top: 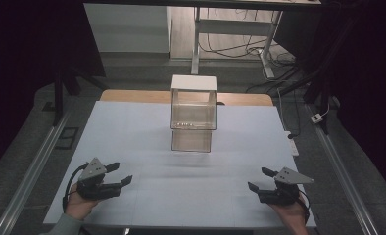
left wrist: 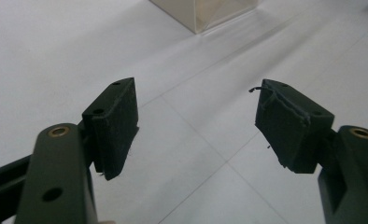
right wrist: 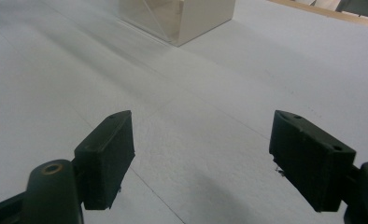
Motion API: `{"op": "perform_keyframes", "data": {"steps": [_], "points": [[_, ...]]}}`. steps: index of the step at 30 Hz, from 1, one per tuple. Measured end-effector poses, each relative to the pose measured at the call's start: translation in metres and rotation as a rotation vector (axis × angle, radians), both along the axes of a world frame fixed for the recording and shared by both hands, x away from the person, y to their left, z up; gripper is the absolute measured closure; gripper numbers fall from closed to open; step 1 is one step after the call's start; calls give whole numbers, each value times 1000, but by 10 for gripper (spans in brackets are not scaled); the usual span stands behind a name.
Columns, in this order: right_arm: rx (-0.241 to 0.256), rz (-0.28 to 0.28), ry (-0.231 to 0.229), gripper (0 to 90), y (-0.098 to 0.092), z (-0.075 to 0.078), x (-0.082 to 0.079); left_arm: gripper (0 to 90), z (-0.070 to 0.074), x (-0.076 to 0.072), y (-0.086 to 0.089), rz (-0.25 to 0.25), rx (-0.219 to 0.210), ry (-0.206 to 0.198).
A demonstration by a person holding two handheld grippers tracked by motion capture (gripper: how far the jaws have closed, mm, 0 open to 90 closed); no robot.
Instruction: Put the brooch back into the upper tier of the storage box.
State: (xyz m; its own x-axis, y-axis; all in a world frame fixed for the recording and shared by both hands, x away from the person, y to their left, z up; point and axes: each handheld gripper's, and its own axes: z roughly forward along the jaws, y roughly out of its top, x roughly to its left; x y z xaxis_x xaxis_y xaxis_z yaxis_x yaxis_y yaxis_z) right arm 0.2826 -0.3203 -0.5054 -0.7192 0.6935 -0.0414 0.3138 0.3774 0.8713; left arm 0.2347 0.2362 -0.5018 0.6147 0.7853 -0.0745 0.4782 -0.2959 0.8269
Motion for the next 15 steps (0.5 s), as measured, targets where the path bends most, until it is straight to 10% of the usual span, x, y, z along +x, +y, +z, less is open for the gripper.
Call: {"op": "perform_keyframes", "data": {"steps": [15], "points": [[7,-2,-15,219,-1,1,-2,290,-6,2,-2,-3,19,9]]}}
